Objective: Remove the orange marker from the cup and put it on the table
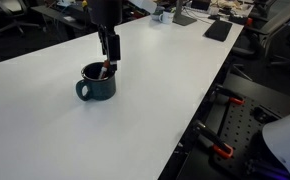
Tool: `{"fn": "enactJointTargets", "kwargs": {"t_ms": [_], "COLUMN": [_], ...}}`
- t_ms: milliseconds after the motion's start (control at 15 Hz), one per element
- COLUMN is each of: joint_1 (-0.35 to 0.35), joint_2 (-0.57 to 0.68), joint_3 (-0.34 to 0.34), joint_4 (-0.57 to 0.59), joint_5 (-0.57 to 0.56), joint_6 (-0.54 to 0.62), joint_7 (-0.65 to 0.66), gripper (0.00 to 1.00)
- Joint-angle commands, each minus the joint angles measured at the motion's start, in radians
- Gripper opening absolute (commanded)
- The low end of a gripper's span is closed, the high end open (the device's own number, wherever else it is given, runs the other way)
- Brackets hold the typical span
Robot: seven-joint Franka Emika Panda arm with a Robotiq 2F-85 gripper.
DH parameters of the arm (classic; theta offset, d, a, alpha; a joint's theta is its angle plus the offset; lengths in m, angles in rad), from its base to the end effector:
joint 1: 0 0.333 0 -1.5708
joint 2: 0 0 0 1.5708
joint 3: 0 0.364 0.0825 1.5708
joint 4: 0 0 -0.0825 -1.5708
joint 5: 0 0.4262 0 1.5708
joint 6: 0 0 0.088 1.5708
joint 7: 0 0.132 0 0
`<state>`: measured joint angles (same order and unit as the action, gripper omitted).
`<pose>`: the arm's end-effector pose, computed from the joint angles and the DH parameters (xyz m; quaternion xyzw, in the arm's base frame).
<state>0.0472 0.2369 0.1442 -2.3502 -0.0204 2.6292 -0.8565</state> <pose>0.5435 0.1071 0.2218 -0.8623 -0.5057 -0.0250 0.0037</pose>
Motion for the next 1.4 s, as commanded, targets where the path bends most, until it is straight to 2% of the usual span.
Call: {"fn": "enactJointTargets", "kwargs": {"t_ms": [0,267,600,667,733,1000,1333], "joint_1": [-0.016,-0.013,0.008,0.014,0.019,0.027,0.035], "joint_2": [0.023,0.048,0.097,0.110,0.122,0.159,0.195], "joint_3": [0.047,0.057,0.025,0.019,0.015,0.011,0.007], "joint_4": [0.032,0.080,0.188,0.212,0.233,0.291,0.335], "joint_5": [0.007,0.007,-0.059,-0.074,-0.090,-0.132,-0.170], "joint_6": [0.008,-0.031,-0.083,-0.103,-0.124,-0.206,-0.288], "joint_7": [-0.094,-0.110,-0.047,-0.033,-0.020,0.039,0.099], "gripper": [1.00,1.00,1.00,0.91,0.75,0.57,0.65]}}
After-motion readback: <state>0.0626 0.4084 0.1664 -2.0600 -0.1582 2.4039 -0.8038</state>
